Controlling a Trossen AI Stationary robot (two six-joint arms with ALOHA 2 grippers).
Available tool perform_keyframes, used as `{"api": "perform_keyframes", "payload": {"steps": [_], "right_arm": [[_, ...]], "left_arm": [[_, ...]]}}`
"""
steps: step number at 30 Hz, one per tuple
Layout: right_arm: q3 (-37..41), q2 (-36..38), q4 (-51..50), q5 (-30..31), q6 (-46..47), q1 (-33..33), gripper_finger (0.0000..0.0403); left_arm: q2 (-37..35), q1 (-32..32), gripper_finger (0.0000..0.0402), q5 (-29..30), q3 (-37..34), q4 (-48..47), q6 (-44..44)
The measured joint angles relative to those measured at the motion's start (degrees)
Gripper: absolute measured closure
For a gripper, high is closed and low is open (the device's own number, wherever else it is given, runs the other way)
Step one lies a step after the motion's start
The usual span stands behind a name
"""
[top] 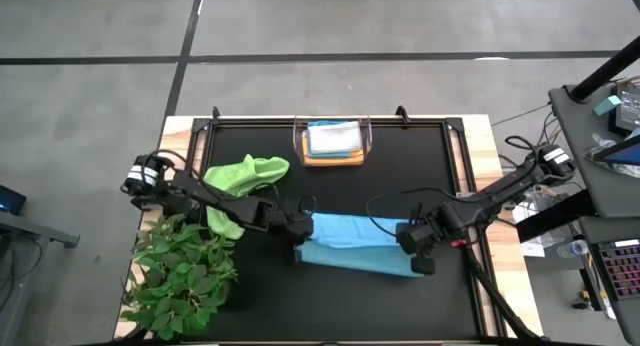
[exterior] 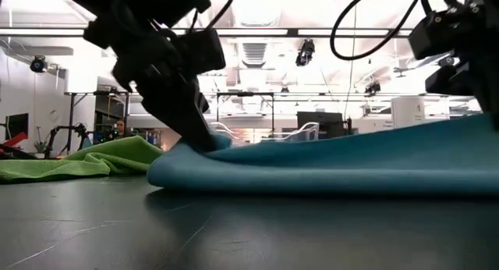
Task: Fold microfiber towels
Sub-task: Fold the blue microfiber cloth
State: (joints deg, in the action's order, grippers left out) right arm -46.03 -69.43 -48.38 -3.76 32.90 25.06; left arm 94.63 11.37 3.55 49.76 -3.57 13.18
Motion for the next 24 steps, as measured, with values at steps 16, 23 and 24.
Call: {"api": "perform_keyframes", "payload": {"steps": [16,23,24], "right_arm": [[1.43,-0.11,0.26,4.63,-0.91,-3.79,0.0393],[1.42,-0.11,-0.37,5.29,0.07,-6.02,0.0358],[1.43,-0.11,-1.05,5.30,0.07,-6.31,0.0352]], "left_arm": [[0.26,-2.40,0.0400,6.03,-0.50,-0.10,0.45],[0.24,-2.42,0.0341,9.15,-0.52,-2.75,1.53],[0.24,-2.40,0.0330,10.45,-0.52,-3.29,1.57]]}}
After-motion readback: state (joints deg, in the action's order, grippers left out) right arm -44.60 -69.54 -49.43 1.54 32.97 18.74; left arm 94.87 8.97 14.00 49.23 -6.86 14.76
